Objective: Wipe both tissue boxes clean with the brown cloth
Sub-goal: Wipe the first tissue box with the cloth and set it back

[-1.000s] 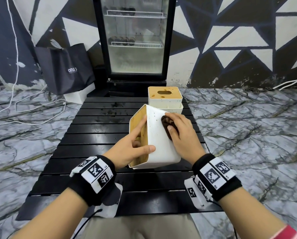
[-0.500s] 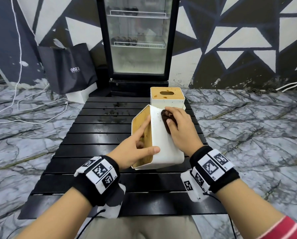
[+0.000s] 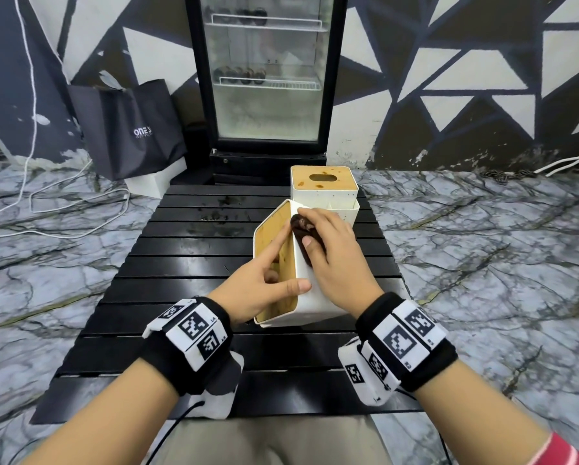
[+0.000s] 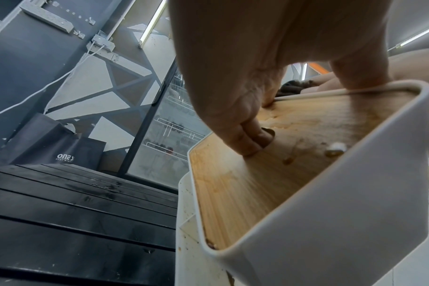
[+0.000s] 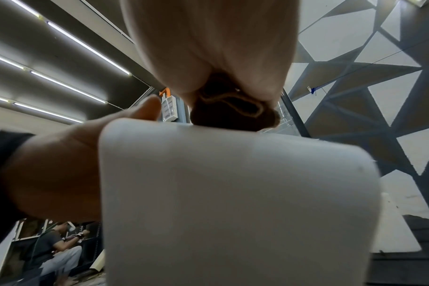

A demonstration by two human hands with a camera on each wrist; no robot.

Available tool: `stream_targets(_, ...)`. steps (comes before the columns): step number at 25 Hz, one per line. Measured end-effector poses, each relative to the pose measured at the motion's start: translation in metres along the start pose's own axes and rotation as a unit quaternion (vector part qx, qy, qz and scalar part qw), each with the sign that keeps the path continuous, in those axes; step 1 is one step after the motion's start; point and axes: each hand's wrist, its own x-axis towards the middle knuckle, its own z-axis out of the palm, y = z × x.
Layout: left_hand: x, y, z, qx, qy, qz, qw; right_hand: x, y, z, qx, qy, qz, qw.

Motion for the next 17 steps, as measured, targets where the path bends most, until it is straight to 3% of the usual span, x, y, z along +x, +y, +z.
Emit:
stream_targets(9, 0.004, -0.006, -0.005, 0.000, -0.006, 0.003, 1.000, -0.039, 0.000, 0.003, 0.045, -0.023, -0.010, 0.999)
stream_targets(17, 0.006, -0.003, -0.005, -0.010, -0.002, 0.002, 1.000, -0.026, 0.006, -0.001, 0.048, -0.036, 0.003, 0.998)
